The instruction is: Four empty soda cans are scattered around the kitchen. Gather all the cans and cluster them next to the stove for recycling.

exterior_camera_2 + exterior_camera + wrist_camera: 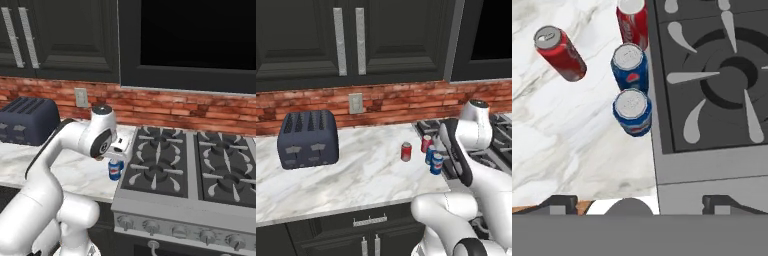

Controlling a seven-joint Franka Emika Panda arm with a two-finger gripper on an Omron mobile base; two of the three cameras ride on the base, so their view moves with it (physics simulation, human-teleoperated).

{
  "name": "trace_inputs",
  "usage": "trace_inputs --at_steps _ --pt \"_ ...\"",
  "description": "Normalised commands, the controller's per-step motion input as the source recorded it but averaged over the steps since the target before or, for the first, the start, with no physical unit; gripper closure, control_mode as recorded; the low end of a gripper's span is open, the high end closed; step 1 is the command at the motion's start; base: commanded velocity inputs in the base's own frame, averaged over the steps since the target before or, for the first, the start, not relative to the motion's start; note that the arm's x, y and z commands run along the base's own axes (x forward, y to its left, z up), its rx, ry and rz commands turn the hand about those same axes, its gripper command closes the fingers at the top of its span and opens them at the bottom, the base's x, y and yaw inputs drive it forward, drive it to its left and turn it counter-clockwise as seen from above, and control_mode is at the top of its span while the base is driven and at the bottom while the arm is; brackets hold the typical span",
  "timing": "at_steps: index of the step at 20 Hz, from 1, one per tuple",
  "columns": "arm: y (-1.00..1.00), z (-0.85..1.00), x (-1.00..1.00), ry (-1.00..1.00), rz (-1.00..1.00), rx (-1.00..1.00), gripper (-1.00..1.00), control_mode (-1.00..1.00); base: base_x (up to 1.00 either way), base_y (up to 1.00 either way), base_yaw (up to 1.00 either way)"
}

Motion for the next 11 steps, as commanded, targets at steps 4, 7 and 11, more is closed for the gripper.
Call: trace_inputs --at_steps 4,7,11 --pt "0.16 0.43 -0.56 -0.13 0.0 0.0 -1.0 -1.0 0.0 0.0 0.0" --pt "0.24 0.45 -0.4 -0.12 0.0 0.0 -1.0 -1.0 0.0 0.0 0.0" --pt "0.23 0.44 -0.38 -0.1 0.0 0.0 -1.0 -1.0 0.0 0.0 0.0"
